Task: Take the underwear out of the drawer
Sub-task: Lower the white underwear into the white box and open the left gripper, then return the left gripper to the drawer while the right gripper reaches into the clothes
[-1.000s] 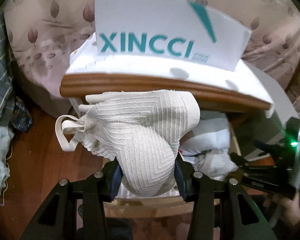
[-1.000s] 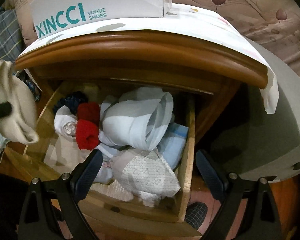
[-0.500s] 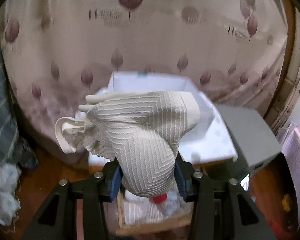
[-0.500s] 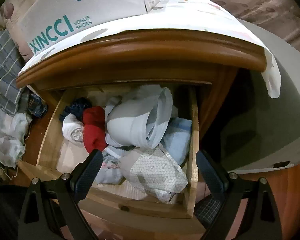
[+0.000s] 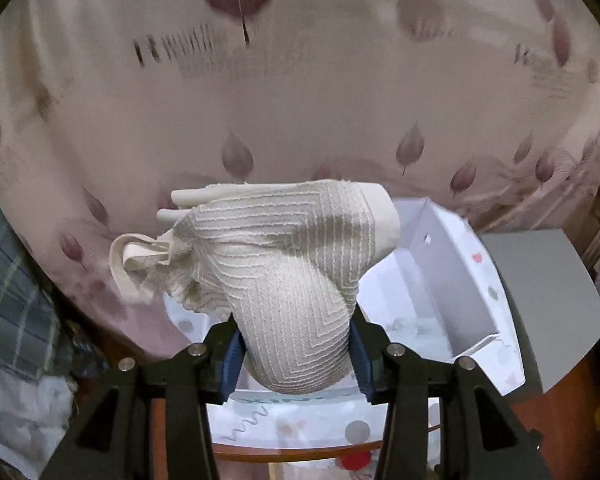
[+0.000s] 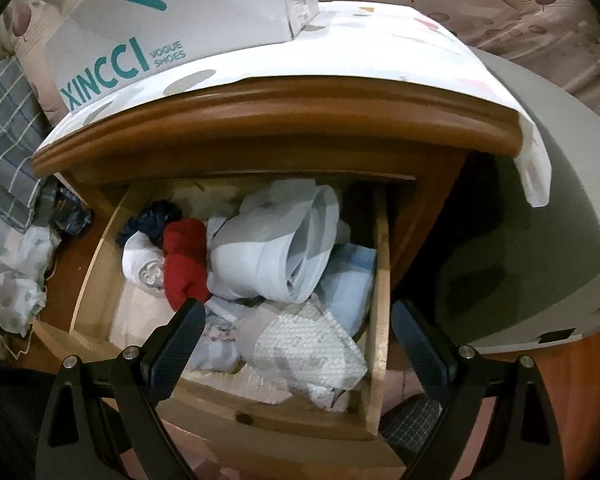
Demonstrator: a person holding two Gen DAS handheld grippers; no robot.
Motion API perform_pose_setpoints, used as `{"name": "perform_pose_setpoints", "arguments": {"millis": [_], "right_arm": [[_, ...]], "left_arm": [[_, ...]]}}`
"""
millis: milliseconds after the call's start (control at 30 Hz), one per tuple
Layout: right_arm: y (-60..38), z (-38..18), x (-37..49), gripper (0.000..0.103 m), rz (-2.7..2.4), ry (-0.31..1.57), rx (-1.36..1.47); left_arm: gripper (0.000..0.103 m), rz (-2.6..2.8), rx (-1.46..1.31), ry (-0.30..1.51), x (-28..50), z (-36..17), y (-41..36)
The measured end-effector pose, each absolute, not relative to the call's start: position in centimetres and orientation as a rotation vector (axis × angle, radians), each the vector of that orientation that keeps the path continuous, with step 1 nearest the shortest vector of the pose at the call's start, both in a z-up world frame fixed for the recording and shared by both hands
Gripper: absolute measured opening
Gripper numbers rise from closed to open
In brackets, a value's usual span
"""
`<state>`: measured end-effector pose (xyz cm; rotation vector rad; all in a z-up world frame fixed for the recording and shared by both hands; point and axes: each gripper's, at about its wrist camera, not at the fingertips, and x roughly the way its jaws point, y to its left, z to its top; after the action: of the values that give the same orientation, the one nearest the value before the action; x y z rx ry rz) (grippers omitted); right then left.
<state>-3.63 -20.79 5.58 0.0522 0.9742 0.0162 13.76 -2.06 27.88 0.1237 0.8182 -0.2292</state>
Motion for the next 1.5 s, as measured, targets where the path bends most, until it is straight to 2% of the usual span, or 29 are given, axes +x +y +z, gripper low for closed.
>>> {"name": "perform_pose_setpoints", "arguments": {"millis": [133,333,800,1200,1500], "right_arm": [[-21.2,5.8,-3.6,0.093,-0.024,0.958,0.043],[-21.7,5.8,-3.5,0.093,-0.042,0.966,0.062],[-21.6,5.5,-3.3,0.093,-0.037,0.984,0.067],[-21.4,5.7,-3.2,0.093,-0.024,0.985,0.074],[-21.5,5.8,-3.2,0.093,-0.018,0.982,0.078]], "left_arm": [[0.046,-0.226,0.058,0.925,17.0,24.9,-1.5],[0.046,-0.201,0.119,0.962,18.8,22.7,-1.9],[0.059,-0.180,0.225,0.991,19.7,19.4,-4.1],[0.076,-0.252,0.121,0.994,19.9,20.1,-3.5],[0.077,-0.263,0.069,0.928,17.1,22.3,-2.6]]}}
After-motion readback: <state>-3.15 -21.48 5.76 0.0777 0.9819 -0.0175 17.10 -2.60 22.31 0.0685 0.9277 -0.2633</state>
